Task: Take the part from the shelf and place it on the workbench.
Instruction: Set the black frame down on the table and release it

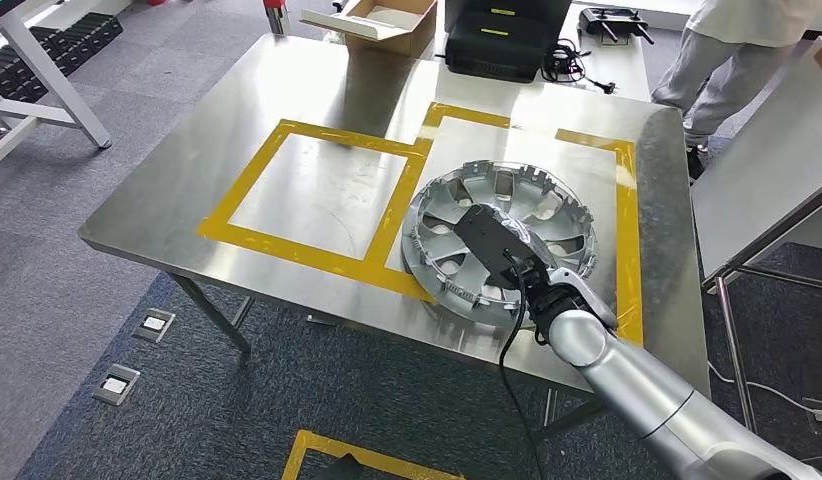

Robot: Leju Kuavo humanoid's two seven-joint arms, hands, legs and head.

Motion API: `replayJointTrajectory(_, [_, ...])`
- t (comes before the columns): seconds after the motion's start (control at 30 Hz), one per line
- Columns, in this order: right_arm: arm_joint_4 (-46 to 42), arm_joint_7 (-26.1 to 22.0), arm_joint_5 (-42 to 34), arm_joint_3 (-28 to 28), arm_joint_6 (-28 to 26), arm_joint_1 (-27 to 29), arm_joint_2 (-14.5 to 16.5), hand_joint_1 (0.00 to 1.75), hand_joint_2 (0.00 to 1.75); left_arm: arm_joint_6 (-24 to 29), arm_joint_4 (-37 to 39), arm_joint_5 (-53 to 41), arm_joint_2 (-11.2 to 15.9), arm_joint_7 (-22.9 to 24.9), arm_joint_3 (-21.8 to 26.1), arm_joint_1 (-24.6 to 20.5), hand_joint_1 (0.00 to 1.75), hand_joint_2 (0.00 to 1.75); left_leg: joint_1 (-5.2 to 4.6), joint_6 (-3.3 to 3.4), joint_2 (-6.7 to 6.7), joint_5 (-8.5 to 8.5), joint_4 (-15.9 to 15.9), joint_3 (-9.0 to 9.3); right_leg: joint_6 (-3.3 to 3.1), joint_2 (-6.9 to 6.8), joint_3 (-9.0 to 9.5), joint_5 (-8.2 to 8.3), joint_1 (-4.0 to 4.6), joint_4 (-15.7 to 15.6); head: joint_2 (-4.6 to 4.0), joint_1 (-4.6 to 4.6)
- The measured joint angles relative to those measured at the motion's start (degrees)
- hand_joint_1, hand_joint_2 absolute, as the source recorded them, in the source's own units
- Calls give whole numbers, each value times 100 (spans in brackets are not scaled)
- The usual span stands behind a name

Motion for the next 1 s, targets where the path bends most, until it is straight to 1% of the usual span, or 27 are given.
replayJointTrajectory(0.1, [-369, -277, -200, -170, -235, 17, -43, 0, 0, 13, 0, 26, 6, -80, 58, 55, 0, 0, 0, 0, 1, 0, 0, 1, 0, 0, -1, 0, 0, 0, 0, -1])
replayJointTrajectory(0.23, [-1133, -591, -516, -470, -544, 29, -185, 0, 0, 14, 0, 91, 29, -206, 142, 124, 0, 0, 0, 0, 1, 0, 0, 3, 0, 2, -1, 0, 0, -1, 0, -1])
replayJointTrajectory(0.4, [-1863, -736, -662, -754, -630, 71, -357, 0, 0, 14, 0, 109, 50, -241, 213, 155, 0, 0, 0, 0, 2, 0, 0, 4, 0, 3, 0, 1, -1, -1, 0, -1])
replayJointTrajectory(0.57, [-2621, -1240, -1045, -1026, -787, 255, -608, 0, 0, 33, 0, 195, 62, -328, 296, 209, 0, 0, -3, 2, 2, -2, 5, 7, 5, 3, 2, 5, -3, -5, 0, -1])
replayJointTrajectory(0.7, [-3284, -1412, -1213, -1244, -822, 497, -875, 0, 0, 40, 0, 271, 93, -384, 356, 271, 0, 0, -21, 20, 2, -13, 18, 6, 27, 4, 5, 11, -22, -16, 0, -1])
replayJointTrajectory(0.8, [-3662, -1505, -1255, -1360, -808, 688, -1035, 0, 0, 40, 0, 304, 114, -420, 406, 288, 0, 0, -49, 45, 4, -24, 21, 6, 60, 13, 4, 13, -50, -19, 0, -3])
replayJointTrajectory(0.87, [-3863, -1543, -1262, -1413, -799, 782, -1121, 0, 0, 42, 0, 310, 124, -434, 448, 284, 0, 0, -63, 82, 6, -4, 11, 8, 101, 18, 11, 35, -66, -33, 0, -4])
replayJointTrajectory(0.9, [-3947, -1555, -1262, -1437, -794, 818, -1163, 0, 0, 44, 0, 314, 127, -437, 463, 279, 0, 0, -50, 110, 15, 22, -17, 15, 122, 19, 11, 27, -69, -34, 0, -4])
replayJointTrajectory(0.93, [-4022, -1565, -1262, -1463, -789, 847, -1203, 0, 0, 46, 0, 320, 130, -440, 474, 274, 0, 0, -35, 138, 25, 53, -49, 20, 141, 18, -6, -18, -68, 5, 0, 1])
replayJointTrajectory(0.97, [-4081, -1574, -1263, -1486, -784, 868, -1239, 0, 0, 47, 0, 330, 131, -444, 481, 266, 0, 0, -18, 161, 35, 78, -81, 22, 151, 17, -64, -134, -66, 140, 0, 10])
replayJointTrajectory(1.0, [-4134, -1581, -1263, -1505, -777, 891, -1277, 0, 0, 48, 0, 340, 130, -448, 488, 260, 0, 0, -5, 178, 44, 96, -102, 20, 160, 14, -172, -309, -67, 395, 0, 20])
